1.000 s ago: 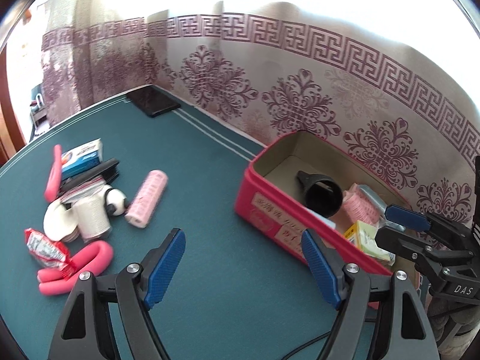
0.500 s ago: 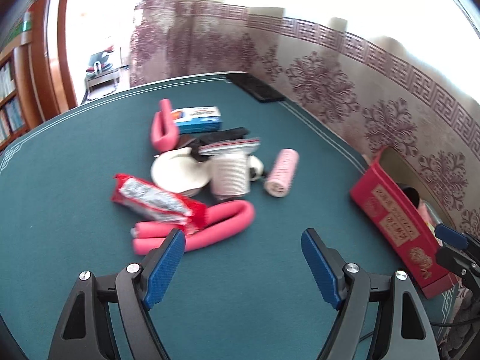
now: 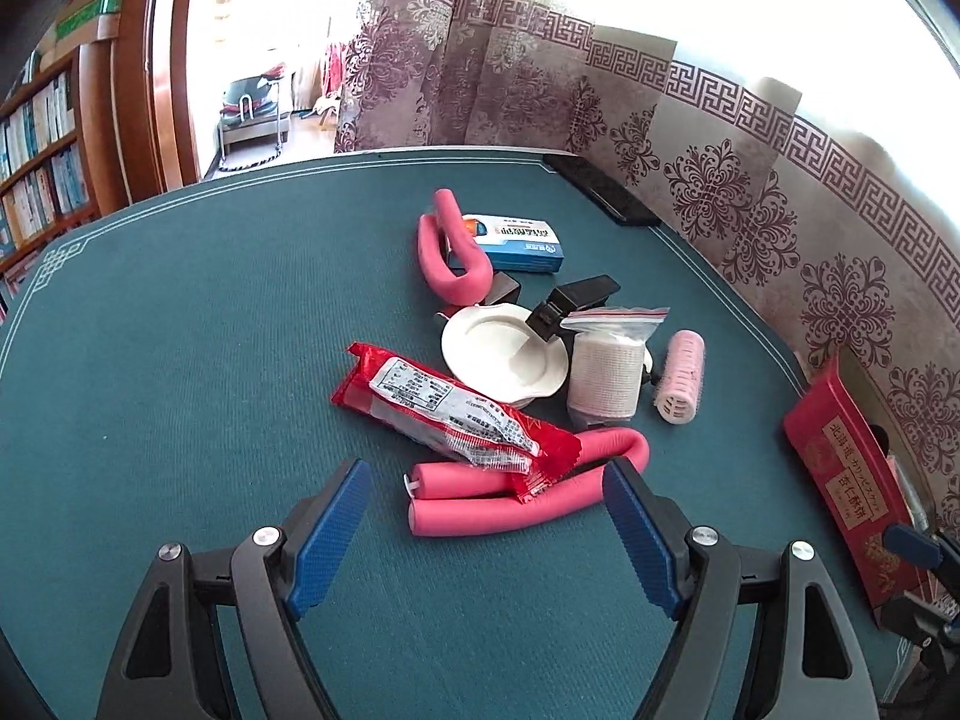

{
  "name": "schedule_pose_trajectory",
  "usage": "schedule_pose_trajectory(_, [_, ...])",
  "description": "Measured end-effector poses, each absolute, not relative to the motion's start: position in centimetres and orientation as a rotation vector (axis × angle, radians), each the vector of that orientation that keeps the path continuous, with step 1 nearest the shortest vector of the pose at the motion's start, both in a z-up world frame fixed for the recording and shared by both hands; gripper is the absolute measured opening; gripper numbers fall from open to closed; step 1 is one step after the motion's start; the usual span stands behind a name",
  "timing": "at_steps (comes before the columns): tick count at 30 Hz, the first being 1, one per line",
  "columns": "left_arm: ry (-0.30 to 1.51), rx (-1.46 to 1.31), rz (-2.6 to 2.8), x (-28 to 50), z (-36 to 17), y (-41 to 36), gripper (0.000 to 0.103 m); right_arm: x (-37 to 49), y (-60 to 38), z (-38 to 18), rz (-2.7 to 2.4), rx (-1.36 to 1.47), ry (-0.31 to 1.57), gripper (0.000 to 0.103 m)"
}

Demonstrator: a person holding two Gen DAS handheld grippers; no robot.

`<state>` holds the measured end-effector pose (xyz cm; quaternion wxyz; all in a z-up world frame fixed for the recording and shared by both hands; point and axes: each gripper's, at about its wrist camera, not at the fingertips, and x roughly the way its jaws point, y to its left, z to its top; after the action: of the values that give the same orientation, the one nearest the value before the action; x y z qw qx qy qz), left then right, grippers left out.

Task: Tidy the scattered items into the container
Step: 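Move both grippers back over the scattered items on the table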

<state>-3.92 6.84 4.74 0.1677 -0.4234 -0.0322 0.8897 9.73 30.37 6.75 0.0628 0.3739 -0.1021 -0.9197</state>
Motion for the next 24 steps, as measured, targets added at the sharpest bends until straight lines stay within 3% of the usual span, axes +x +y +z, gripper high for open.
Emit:
schedule_pose_trajectory(12, [-0.094,-1.283,2.552,-7.7,2.4,8.6,0.084,8.5,29.6,5.1,-2.727,1.190,-0.327,0.076])
schedule_pose_trajectory(24, [-0.178,-1.351,2.648,-7.3,1.8,1.6,0.084,7.7,29.1,4.2,-2.690,1.221,-0.343,0.076])
